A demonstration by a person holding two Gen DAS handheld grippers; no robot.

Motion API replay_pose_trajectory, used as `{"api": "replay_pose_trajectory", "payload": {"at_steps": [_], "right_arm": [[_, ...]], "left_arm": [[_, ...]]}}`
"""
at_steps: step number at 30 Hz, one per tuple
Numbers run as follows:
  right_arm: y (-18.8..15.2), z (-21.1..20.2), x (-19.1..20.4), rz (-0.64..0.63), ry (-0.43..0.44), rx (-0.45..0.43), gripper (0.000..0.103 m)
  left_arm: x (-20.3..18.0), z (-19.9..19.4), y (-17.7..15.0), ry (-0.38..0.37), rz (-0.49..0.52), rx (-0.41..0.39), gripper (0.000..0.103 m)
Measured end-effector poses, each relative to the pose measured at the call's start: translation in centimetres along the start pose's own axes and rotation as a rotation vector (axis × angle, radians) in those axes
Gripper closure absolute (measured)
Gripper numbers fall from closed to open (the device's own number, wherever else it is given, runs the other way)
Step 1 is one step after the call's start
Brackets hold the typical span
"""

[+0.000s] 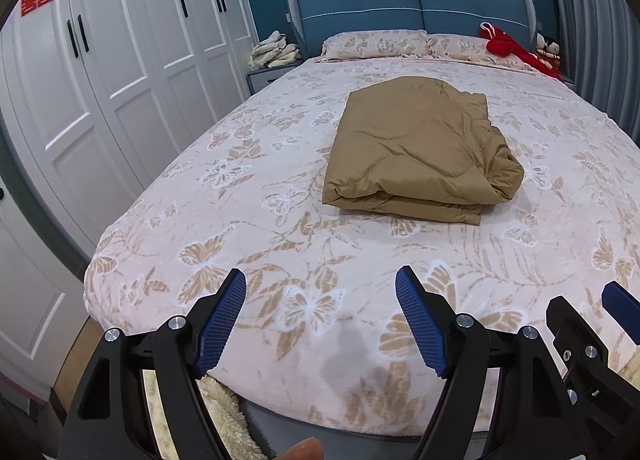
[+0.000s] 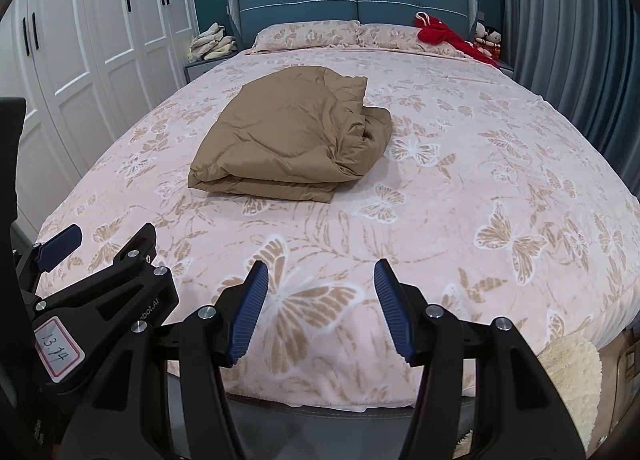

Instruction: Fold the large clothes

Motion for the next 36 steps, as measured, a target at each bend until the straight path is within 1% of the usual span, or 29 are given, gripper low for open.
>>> {"api": "replay_pose_trajectory", "payload": {"at_steps": [36], "right_arm": [[-0.01,0.05,-0.05,-0.002,0.000,0.000,0.050]], "left_arm": [[0.17,0.11,-0.23,0.007,-0.004,-0.002,0.029]]}}
Point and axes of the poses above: each gripper's, at about its wrist camera, not at the fingertips, and z roughly the way its jaws point, x to its left, y to its top, the point moved 10 cm from there along z, roughly the way its jaws point, and after that the axes turned 12 degrees about -z, right-handed, at the moved point
